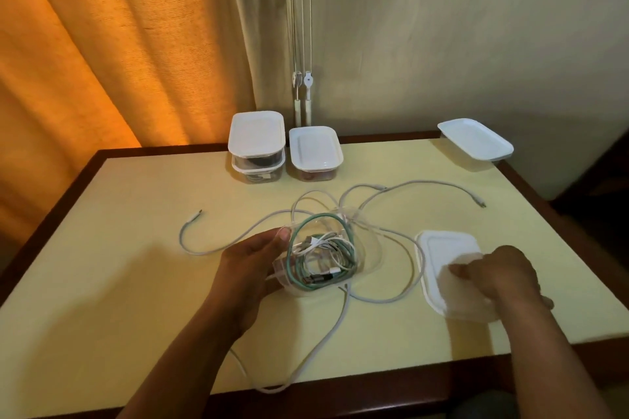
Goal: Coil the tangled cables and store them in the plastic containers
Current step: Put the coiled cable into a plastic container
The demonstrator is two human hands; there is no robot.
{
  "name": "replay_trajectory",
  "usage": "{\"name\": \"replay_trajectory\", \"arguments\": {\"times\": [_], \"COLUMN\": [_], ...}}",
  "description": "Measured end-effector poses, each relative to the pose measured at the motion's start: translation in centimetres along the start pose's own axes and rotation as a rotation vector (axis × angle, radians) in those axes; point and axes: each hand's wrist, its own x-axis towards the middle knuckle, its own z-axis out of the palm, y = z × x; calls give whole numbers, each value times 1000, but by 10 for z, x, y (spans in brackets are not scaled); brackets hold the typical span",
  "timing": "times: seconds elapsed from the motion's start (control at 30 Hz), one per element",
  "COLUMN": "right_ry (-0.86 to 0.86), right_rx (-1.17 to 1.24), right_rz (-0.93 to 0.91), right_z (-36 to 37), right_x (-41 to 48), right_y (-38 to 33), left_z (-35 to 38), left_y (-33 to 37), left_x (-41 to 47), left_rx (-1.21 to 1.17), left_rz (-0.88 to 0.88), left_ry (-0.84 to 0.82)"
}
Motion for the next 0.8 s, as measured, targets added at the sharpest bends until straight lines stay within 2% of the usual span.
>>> {"name": "replay_trajectory", "arguments": {"times": [0.13, 0.23, 0.3, 0.37, 0.47, 0.5, 0.57, 0.7, 0.8], "right_ry": [-106, -35, 120, 227, 263, 222, 67, -317, -419], "right_rx": [230, 438, 482, 467, 265, 168, 7, -142, -203], "right_rz": [-57, -271, -531, -866, -1449, -1554, -1596, -1346, -1335], "right_z": [-1, -9, -11, -12, 2, 10, 24, 29, 32], "right_x": [4, -18, -37, -64, -83, -86, -88, -92, -96], "right_y": [3, -6, -17, -32, -56, -62, -66, -60, -58], "left_z": [-1, -1, -2, -3, -5, -6, -6, -8, -8], "left_y": [-1, 0, 0, 0, 0, 1, 1, 1, 3], "left_x": [1, 1, 3, 3, 3, 3, 2, 2, 2], "left_rx": [13, 26, 39, 45, 52, 56, 52, 64, 59], "left_rz": [-1, -5, -12, -28, -45, -49, -55, -60, -51], "left_ry": [3, 14, 20, 19, 8, 2, -15, -33, -44]}}
